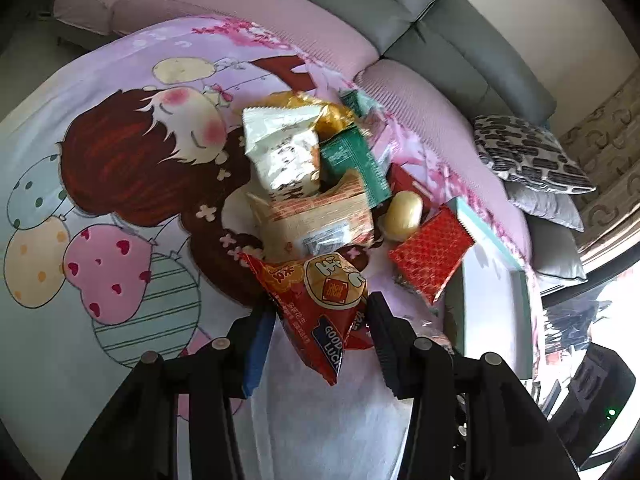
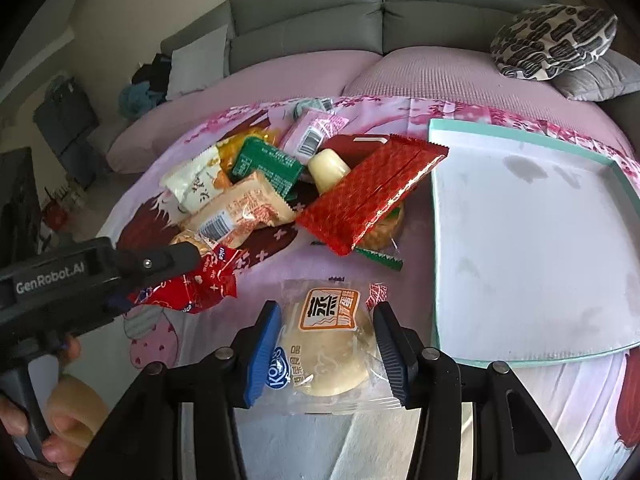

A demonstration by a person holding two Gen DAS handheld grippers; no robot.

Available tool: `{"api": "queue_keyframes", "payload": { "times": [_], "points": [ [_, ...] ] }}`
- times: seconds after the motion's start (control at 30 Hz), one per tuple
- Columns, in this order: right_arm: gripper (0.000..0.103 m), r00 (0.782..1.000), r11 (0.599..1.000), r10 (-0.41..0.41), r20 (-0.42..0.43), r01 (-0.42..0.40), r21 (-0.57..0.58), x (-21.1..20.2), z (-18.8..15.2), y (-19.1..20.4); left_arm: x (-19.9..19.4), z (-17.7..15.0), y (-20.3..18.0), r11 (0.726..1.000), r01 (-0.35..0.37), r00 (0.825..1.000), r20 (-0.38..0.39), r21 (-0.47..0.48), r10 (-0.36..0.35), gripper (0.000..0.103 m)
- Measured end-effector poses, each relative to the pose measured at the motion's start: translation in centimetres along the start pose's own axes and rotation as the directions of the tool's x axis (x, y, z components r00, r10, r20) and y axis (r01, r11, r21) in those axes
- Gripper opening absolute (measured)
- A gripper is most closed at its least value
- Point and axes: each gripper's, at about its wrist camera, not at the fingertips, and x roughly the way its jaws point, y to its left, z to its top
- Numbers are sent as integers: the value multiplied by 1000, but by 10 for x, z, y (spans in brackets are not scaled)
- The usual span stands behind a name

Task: Organize snacks
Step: 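Lift the chip bag and bun and carry both over the white tray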

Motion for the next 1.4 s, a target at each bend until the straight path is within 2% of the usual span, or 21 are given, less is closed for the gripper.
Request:
{"api": "queue_keyframes", "payload": {
  "times": [0.13,0.2,0.27,0.33,0.47,0.83,1.13,1.4],
  "points": [
    [54,1000,1000,-7,-23,6,-21,4,-2,3,4,-1,5,1000,-20,1000,-19,-14,19,49],
    [59,999,999,-17,-35,16,-34,7,-3,6,4,-1,5,1000,-24,999,-23,-13,24,49],
    [68,998,999,-31,-51,29,-43,12,-4,8,5,-2,5,1000,-28,999,-25,-9,28,49],
    [69,997,998,-42,-69,38,-57,16,-6,9,5,-2,5,1000,-29,999,-26,-9,28,49],
    [68,994,997,-58,-97,53,-61,23,-7,10,5,-2,5,1000,-27,999,-30,-12,26,49],
    [55,998,1000,-11,-65,10,-11,13,-5,3,4,-2,6,1000,-26,999,-33,-14,25,49],
    [54,1000,999,26,6,-26,21,-12,-1,0,-8,-4,2,1000,-20,1000,-11,-3,20,49],
    [54,995,999,12,97,-16,44,-36,13,-5,-29,4,-16,999,46,998,40,26,-47,49]
  ]
}}
